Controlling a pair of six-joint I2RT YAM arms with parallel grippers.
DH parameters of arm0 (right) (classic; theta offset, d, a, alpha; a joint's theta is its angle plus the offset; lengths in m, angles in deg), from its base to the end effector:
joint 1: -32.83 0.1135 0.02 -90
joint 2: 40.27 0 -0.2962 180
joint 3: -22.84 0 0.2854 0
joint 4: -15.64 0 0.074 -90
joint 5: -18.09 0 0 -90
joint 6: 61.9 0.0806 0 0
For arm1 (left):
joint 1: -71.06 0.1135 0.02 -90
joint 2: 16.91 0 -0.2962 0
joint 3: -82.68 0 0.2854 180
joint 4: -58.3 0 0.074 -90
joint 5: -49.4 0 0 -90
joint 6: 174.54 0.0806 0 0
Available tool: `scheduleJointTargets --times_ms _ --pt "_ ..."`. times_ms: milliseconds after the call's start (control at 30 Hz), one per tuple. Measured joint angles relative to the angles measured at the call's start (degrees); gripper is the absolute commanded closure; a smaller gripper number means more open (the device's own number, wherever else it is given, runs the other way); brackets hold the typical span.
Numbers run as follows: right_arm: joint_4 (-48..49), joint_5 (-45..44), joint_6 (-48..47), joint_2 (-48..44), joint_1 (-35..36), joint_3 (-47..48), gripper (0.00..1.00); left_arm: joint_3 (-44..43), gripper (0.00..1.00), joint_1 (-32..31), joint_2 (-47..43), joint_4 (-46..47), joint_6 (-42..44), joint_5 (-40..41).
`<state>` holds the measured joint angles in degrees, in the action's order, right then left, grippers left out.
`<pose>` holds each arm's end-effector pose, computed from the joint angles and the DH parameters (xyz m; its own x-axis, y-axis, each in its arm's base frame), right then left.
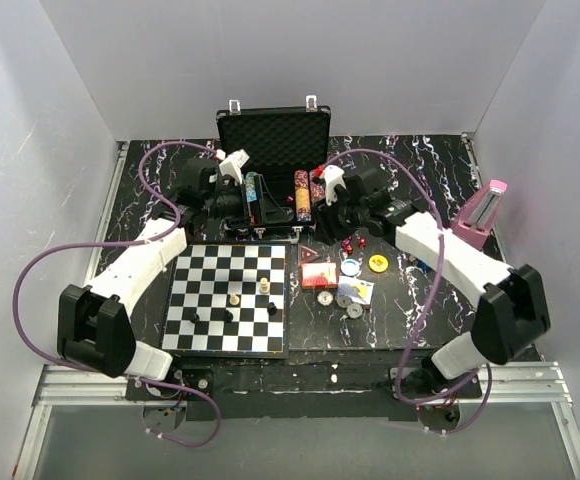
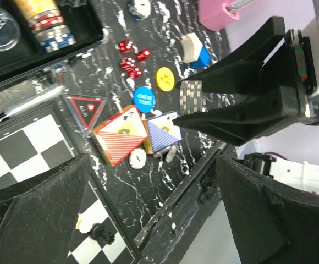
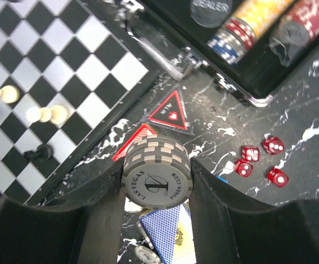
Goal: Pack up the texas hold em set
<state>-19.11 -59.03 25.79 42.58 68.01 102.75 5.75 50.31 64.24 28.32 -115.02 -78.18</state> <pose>0.3075 0.2387 0.2995 -0.4709 -0.3800 -0.7962 -0.7254 0.6804 0.1043 0.3315 -0.1781 0.3077 -0.8347 -0.1136 -0.5389 0.3819 0.5857 -0.7150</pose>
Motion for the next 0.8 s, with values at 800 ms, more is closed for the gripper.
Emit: scheduleJointTargets --times_ms 800 --pt "-13.7 -14.0 15.6 19.9 -15.7 12.2 0.99 -0.9 0.02 0.1 -0.2 -8.6 9.5 14.1"
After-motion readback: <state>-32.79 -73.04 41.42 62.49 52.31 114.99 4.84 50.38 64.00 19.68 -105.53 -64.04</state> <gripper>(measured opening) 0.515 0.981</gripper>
